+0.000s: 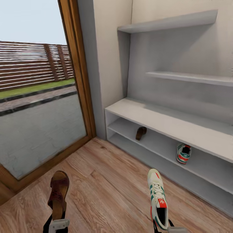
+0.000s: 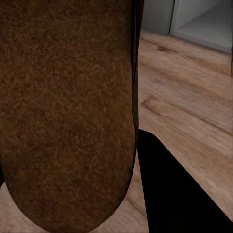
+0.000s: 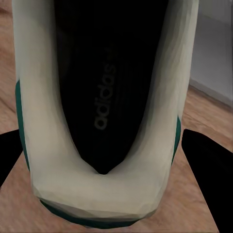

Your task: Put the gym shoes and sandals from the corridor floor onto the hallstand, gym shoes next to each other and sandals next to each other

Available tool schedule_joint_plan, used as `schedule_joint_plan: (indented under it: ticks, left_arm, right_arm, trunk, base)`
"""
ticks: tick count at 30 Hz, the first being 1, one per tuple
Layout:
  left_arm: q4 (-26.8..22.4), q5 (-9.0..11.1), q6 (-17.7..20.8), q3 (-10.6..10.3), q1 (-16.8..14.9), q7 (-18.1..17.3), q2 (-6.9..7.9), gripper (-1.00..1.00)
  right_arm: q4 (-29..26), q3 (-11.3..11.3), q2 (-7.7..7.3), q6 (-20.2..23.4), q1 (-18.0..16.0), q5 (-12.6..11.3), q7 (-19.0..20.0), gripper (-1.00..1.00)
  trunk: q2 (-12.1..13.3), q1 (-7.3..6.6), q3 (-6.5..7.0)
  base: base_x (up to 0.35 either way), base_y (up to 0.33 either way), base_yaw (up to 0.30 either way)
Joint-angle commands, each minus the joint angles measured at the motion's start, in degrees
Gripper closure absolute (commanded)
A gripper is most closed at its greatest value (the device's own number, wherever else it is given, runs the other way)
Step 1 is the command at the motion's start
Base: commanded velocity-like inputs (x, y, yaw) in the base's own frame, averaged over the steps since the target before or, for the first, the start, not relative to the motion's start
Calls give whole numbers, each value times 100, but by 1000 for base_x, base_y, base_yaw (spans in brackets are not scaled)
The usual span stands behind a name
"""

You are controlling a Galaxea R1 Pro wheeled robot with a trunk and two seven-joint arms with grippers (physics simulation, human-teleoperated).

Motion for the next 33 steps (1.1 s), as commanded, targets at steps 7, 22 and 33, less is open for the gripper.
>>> schedule_joint_plan:
  ticks: [7, 22, 33]
  left_arm:
    - [-3, -36, -15, 17, -2, 5, 0, 100]
    - [-12, -36, -25, 17, 4, 5, -3, 100]
    - [-12, -37, -36, 20, 6, 5, -3, 100]
  right_arm:
    - [2, -28, 7, -15, -4, 61, -26, 100]
    - [2, -28, 7, -15, -6, 61, -26, 100]
    - [2, -28, 8, -15, -7, 61, -26, 100]
  trunk:
    - [-2, 1, -5]
    - [-2, 1, -5]
    - [-2, 1, -5]
  base:
    - [27, 243, -263]
    - [0, 184, -263]
    - [0, 2, -263]
